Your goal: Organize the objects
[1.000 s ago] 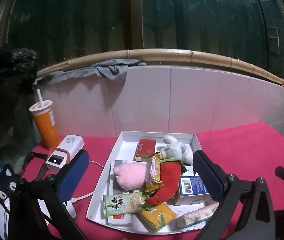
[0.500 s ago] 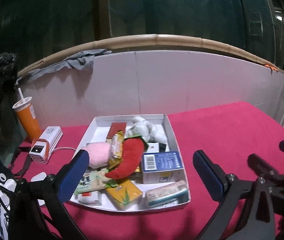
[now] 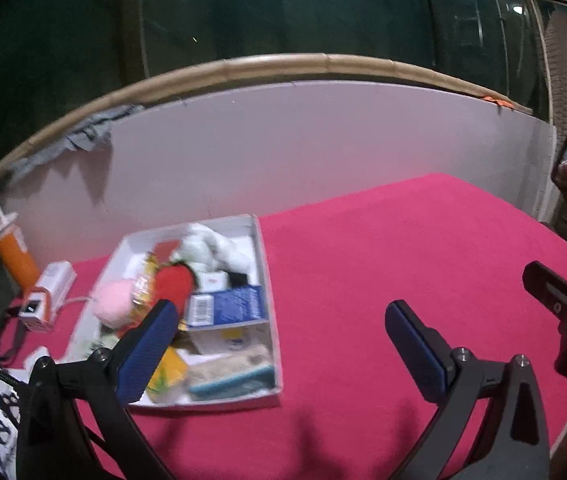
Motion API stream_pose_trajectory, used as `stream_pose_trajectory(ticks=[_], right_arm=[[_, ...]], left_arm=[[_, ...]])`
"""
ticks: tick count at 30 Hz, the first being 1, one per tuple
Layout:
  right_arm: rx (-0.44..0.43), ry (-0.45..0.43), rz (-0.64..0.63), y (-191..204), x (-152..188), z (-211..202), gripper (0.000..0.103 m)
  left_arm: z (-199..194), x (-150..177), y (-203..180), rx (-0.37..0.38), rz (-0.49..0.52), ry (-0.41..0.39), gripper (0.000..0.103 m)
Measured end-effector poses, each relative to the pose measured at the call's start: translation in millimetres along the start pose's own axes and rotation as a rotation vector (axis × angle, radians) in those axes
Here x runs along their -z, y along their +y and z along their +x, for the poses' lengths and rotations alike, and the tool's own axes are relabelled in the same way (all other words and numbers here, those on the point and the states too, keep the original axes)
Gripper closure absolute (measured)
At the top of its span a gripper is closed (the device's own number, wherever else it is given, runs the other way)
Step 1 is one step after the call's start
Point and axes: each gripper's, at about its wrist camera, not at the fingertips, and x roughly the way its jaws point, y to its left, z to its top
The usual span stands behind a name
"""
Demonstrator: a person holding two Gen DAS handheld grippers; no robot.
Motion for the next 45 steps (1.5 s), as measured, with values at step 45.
stream_pose_trajectory(ticks=[45], right_arm=[[0.159, 0.072, 0.125, -101.3, 23.9, 13.0, 0.000]], left_arm=[[30.9, 24.7, -113.9, 0.225, 0.178, 0.147, 0.000]])
